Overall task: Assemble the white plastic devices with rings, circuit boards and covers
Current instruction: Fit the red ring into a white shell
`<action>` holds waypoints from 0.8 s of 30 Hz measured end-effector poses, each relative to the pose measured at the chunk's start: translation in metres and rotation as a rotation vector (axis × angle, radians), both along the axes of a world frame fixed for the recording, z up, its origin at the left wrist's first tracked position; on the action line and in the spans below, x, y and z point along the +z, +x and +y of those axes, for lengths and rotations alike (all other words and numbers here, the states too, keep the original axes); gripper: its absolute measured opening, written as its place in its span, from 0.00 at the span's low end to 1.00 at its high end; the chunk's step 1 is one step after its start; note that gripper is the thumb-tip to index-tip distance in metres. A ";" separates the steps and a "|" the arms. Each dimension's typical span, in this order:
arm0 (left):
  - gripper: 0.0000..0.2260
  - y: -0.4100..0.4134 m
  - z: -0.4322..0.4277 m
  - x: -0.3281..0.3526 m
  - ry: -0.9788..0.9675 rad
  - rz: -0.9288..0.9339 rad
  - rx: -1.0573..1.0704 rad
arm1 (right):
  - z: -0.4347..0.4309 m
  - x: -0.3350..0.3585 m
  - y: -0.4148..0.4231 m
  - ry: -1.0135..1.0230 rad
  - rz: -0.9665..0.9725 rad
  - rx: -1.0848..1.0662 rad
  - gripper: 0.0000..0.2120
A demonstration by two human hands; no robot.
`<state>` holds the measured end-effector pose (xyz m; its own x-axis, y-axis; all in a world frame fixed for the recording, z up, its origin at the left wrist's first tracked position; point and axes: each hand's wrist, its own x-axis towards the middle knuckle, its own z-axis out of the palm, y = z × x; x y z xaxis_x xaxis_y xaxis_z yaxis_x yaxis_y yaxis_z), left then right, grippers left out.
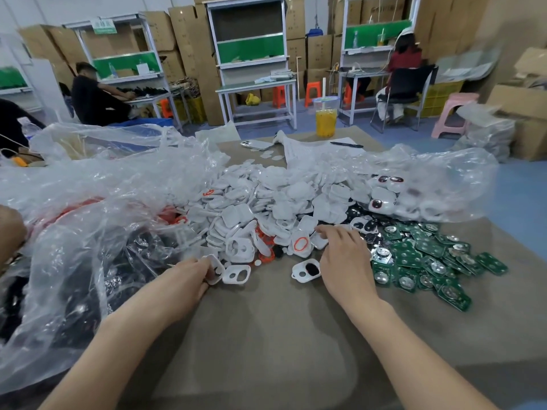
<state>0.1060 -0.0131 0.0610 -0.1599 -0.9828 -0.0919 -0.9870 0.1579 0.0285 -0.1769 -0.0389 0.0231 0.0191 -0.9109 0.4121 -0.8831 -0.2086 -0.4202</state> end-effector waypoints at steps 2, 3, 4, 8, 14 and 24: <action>0.06 -0.007 -0.001 0.003 -0.032 0.102 -0.049 | 0.010 0.001 0.001 -0.046 0.008 0.058 0.21; 0.06 -0.014 0.000 0.004 -0.058 0.208 -0.058 | 0.014 -0.001 0.001 -0.087 0.006 0.090 0.19; 0.06 -0.023 0.000 0.005 -0.077 0.368 -0.047 | 0.017 -0.003 -0.001 -0.108 -0.003 0.114 0.17; 0.09 -0.064 -0.006 0.003 -0.055 1.107 0.094 | 0.017 -0.011 -0.009 0.052 -0.207 0.101 0.11; 0.10 -0.110 -0.025 -0.017 -0.046 1.527 0.195 | 0.007 -0.016 -0.007 0.231 -0.239 0.022 0.13; 0.10 -0.116 -0.022 -0.035 -0.246 1.532 0.178 | 0.007 -0.005 -0.011 0.339 -0.290 0.087 0.06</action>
